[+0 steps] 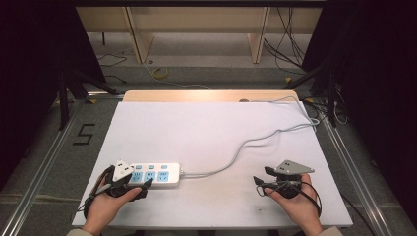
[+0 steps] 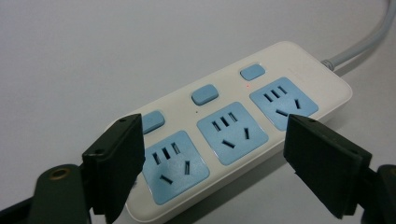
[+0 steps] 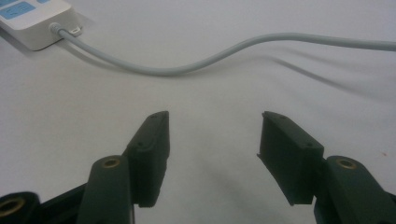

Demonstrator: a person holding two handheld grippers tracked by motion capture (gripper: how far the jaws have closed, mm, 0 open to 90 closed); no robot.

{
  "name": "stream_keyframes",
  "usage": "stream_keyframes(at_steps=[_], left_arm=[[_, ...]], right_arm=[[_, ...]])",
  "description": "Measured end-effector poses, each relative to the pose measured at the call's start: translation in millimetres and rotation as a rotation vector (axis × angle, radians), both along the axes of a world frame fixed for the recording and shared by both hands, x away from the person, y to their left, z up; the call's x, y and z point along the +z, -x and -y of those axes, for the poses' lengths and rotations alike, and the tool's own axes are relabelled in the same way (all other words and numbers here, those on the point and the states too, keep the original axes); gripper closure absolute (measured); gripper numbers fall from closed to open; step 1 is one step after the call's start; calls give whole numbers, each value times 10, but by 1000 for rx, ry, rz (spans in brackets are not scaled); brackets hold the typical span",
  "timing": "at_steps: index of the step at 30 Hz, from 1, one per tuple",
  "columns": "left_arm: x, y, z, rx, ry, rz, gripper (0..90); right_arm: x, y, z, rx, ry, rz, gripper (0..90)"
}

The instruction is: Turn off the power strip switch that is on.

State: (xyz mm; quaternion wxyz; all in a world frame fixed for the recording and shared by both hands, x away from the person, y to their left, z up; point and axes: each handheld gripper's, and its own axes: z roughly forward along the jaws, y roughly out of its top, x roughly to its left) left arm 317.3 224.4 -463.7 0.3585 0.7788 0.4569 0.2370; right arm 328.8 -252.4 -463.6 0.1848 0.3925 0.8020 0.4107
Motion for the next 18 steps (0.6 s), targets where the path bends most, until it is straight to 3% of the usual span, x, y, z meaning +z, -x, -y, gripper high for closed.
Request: stream_keyframes(at_steps=[9,11,15,18], left_arm=[[31,24,-7,31,2,10,282],[41,28,-9,39,-3,11,368],[80,20,-27,83,-53,21,582],[95,13,-53,84,-50,36,765]], right_arm=[[-3,-1,-2,-3,-3,2,435],[-4,-1,-5,-1,-2,1,435],[-11,-4,1,-5,-7,0,434],[-11,-7,7,-4,-6,0,434]])
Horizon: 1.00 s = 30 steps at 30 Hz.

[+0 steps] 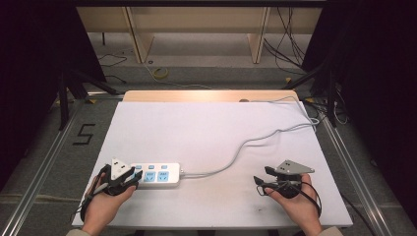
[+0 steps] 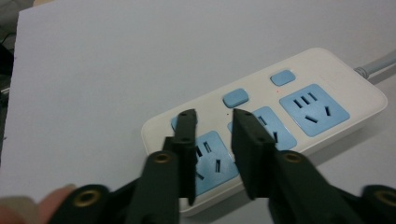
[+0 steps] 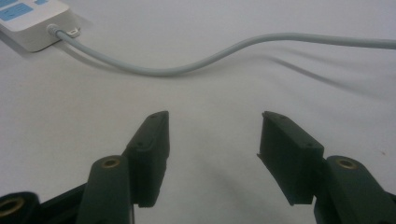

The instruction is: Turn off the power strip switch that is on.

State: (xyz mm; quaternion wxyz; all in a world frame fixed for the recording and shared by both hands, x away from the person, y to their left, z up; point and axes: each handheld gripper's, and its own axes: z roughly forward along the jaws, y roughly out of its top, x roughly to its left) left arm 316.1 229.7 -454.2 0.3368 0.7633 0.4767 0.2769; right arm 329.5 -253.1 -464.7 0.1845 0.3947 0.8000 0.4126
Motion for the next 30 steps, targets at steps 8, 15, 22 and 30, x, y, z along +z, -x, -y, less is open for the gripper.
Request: stream_keyframes(at_steps=[8,15,22,30], left_arm=[[60,-15,-26,10,-24,-20,895],[126,-61,-45,35,-29,-76,896],[162,-122,-5,30,-16,-109,896],[182,-178,86,12,-36,-140,897]], right_arm=[[-7,-1,-5,-5,5,-4,434],[-11,-8,0,-9,6,-3,434],[-13,-6,-5,-10,2,-13,431],[-13,-6,2,-9,-3,-12,425]])
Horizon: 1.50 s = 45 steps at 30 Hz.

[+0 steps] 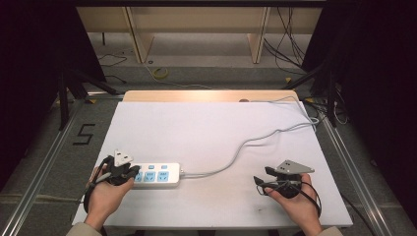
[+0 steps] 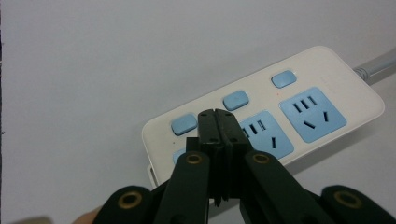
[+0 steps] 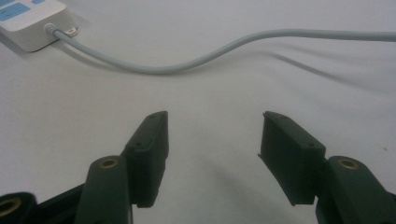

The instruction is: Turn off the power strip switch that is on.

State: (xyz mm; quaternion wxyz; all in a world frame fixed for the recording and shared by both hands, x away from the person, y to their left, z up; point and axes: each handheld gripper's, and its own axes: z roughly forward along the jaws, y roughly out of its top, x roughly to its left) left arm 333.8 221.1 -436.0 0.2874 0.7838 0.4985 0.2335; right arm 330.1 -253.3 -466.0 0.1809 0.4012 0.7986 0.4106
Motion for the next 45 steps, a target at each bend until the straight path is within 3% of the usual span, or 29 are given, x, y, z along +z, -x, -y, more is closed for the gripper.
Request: stream_keyframes(at_steps=[7,45], left_arm=[[25,-34,53,-11,-8,-21,897],[109,-168,279,-54,-23,-43,897]], right_arm=[[0,0,-1,2,0,0,424],[1,3,3,3,0,1,419]])
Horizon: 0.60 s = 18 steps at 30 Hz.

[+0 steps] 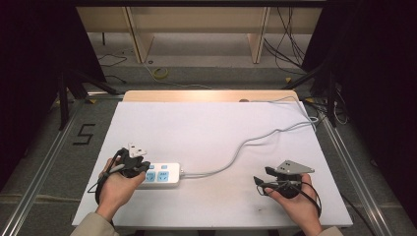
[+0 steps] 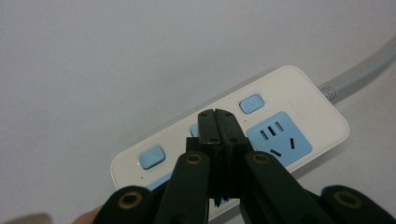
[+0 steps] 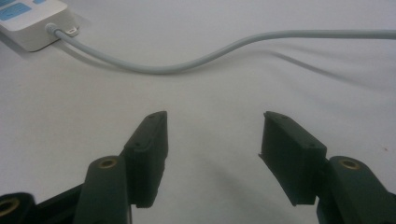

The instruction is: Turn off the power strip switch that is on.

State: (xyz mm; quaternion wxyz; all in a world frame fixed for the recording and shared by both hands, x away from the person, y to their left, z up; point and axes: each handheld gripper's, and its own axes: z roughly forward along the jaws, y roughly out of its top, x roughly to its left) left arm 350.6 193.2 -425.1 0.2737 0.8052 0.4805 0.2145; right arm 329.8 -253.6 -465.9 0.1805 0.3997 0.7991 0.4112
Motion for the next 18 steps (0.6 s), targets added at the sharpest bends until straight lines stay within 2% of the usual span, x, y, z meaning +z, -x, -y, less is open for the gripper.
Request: stream_keyframes(at_steps=[18], left_arm=[[9,-39,69,-18,-4,-14,897]], right_arm=[[7,7,-19,32,-21,13,397]])
